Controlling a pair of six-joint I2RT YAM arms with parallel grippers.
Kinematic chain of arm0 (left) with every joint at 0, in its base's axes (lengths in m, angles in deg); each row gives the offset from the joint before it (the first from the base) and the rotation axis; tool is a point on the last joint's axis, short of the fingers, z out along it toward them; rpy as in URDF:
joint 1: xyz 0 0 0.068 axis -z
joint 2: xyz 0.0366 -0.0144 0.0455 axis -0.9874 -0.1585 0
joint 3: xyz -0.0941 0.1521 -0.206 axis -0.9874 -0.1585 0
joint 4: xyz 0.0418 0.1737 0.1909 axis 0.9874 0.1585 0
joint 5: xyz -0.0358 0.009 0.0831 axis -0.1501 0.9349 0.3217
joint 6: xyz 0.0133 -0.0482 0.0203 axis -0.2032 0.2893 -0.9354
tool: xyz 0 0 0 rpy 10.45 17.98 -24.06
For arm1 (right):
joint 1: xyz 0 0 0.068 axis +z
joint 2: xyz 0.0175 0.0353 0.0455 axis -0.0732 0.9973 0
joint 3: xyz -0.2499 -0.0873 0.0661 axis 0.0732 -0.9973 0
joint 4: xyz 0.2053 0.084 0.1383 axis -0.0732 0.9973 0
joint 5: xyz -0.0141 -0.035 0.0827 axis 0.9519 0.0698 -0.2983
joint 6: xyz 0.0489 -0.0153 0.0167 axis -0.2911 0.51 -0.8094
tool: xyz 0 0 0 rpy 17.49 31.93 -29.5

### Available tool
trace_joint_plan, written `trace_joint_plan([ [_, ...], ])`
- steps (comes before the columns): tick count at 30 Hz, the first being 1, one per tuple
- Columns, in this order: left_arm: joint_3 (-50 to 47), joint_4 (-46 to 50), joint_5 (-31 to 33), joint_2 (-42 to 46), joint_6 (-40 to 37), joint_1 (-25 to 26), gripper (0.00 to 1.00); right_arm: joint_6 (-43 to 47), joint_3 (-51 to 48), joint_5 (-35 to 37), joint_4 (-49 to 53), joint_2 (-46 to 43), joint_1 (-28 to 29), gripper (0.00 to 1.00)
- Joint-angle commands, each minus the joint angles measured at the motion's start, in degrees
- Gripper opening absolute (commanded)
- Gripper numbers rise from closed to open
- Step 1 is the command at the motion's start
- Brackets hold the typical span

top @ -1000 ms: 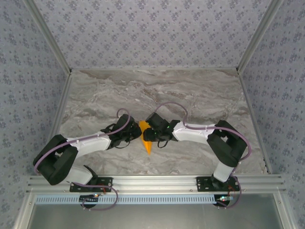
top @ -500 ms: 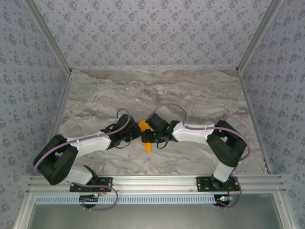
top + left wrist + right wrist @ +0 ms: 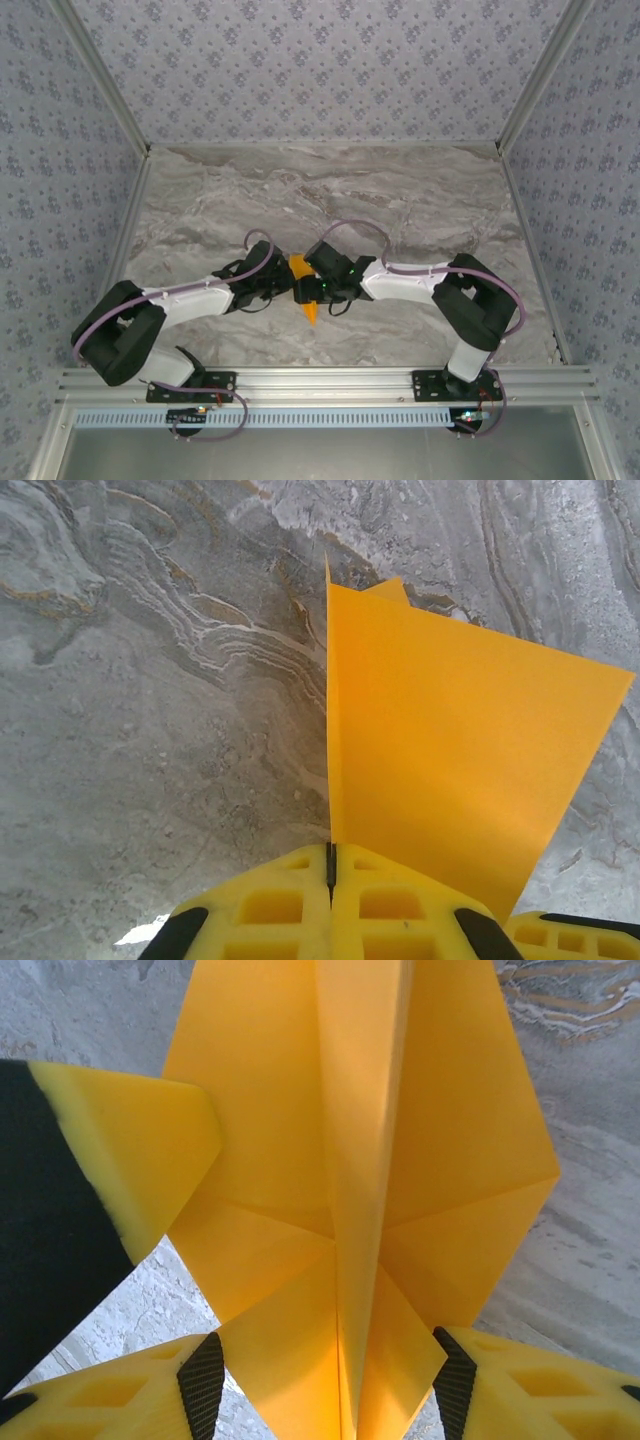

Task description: Fold a paper plane with a square sheet of paper (pick it up from the middle)

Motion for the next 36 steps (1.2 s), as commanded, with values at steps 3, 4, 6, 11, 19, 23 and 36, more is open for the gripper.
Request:
trace_joint_plan([
  [3,0.3,-1.0,-0.2,-0.1,-0.1,-0.2,0.00,0.1,-1.0,-3.1,-3.7,-0.1,0.9,0.58],
  [4,0.4,-1.0,-0.2,-0.2,-0.1,-0.1,0.00,0.2,-1.0,-3.2,-3.8,-0.1,0.8,0.57],
  [6,0.5,-0.9,-0.3,-0.1,-0.1,-0.1,0.00,0.4,-1.4,-3.4,-4.2,-0.3,0.9,0.57],
  [11,0.7,-1.0,-0.9,0.0,-0.1,-0.3,0.00,0.9,-2.0,-3.3,-4.8,-0.5,0.8,0.61],
  [19,0.6,-0.8,-0.8,0.1,-0.2,-0.6,0.00,0.8,-1.2,0.3,-1.9,-0.5,0.9,0.42],
  [23,0.6,-0.1,-0.3,0.1,-0.4,-0.6,0.00,0.7,-1.2,1.9,-1.2,-1.1,0.8,0.40],
  [36,0.4,0.2,-0.6,0.5,-0.4,-0.6,0.01,0.2,0.8,3.9,1.7,1.4,1.3,0.26],
])
